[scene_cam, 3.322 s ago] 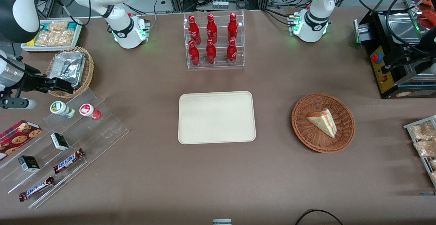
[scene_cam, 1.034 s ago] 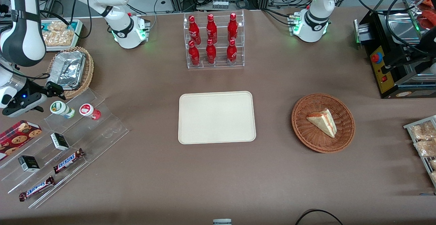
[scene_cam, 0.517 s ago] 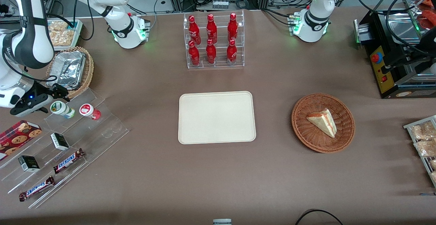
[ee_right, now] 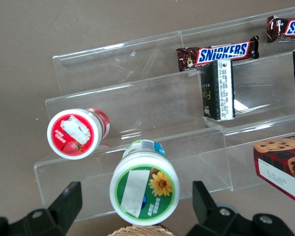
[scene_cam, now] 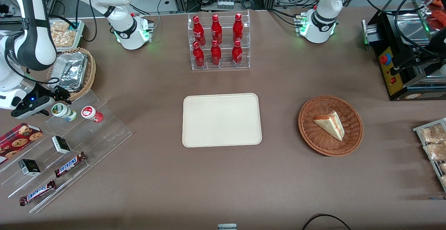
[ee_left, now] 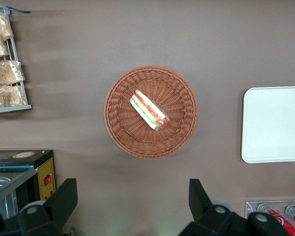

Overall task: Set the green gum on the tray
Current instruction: 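Lower the right gripper around the gum tub and close on it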

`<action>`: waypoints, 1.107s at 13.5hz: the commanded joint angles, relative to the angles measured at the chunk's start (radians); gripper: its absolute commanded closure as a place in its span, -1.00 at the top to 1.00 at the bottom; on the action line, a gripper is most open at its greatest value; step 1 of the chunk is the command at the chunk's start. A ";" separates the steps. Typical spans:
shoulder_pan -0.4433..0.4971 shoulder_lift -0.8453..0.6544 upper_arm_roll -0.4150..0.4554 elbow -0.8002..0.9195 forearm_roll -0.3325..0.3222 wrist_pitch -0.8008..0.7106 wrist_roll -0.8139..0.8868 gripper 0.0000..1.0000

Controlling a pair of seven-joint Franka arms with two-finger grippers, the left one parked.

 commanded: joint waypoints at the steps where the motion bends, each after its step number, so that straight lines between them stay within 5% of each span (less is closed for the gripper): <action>1: -0.007 0.001 -0.001 -0.015 0.019 0.028 -0.024 1.00; 2: -0.007 0.004 -0.001 -0.015 0.019 0.030 -0.024 0.99; 4: -0.005 0.005 -0.001 -0.015 0.018 0.041 -0.024 0.67; 9: -0.007 0.015 -0.001 -0.014 0.018 0.041 -0.024 -0.84; 15: -0.004 0.012 -0.001 -0.009 0.018 0.034 -0.024 -1.00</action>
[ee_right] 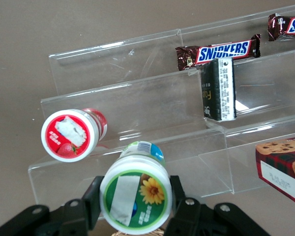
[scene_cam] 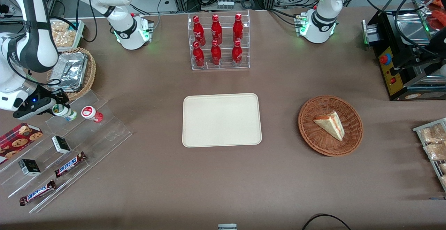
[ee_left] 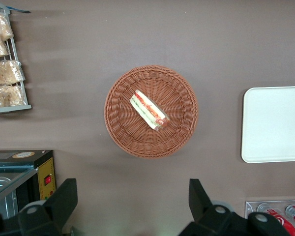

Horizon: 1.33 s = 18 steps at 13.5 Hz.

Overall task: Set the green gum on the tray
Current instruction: 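Lower the right gripper around the gum tub and close on it, then lift the gum tub off the display with the right gripper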

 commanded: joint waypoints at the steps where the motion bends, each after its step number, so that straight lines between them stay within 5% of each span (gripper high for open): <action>1: -0.004 -0.005 0.000 -0.004 0.018 0.012 -0.023 -1.00; 11: 0.016 -0.042 0.012 0.119 0.019 -0.177 -0.011 -1.00; 18: 0.198 -0.042 0.014 0.271 0.019 -0.373 0.234 -1.00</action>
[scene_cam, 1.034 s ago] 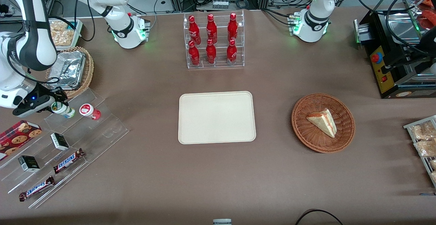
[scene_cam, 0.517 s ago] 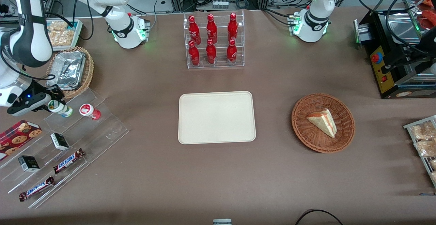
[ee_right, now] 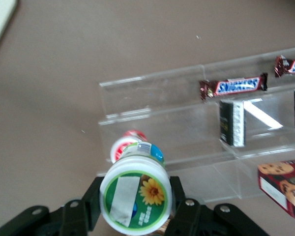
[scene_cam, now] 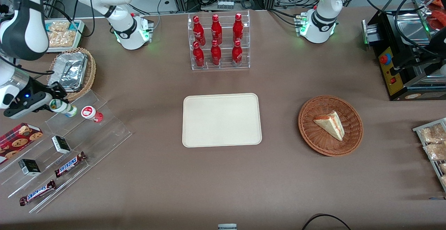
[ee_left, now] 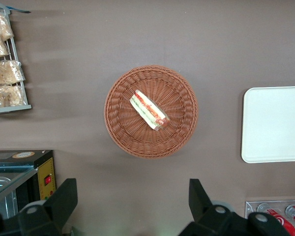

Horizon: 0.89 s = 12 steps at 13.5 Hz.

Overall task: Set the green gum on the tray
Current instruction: 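Lift the gum tub off the display with the right gripper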

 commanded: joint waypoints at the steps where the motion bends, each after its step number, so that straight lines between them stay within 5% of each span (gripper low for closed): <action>1: 0.097 0.004 -0.004 0.071 0.018 -0.083 0.149 -1.00; 12: 0.601 0.120 0.002 0.117 0.015 -0.010 1.003 -1.00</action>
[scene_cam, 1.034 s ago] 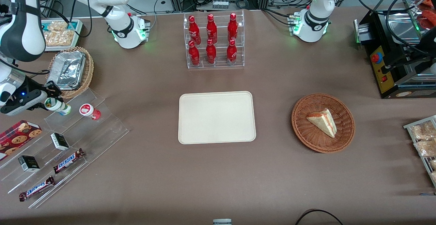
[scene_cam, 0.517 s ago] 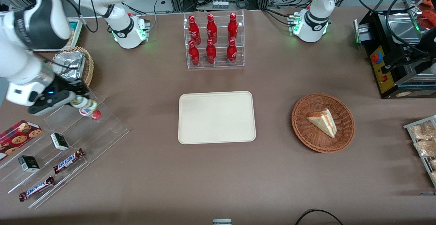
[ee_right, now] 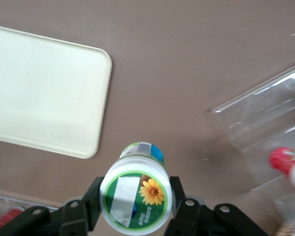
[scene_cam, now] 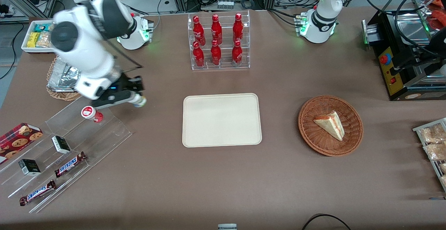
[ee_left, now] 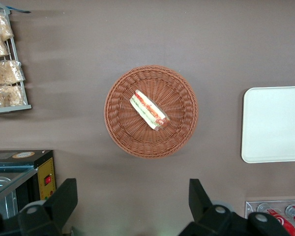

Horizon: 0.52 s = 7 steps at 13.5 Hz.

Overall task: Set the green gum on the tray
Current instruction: 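Lift the gum tub off the display with the right gripper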

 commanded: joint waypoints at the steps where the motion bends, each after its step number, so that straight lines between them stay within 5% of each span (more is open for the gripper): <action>1: 0.096 0.099 -0.012 0.077 0.013 0.044 0.162 -1.00; 7: 0.254 0.358 -0.012 0.268 0.015 0.121 0.451 -1.00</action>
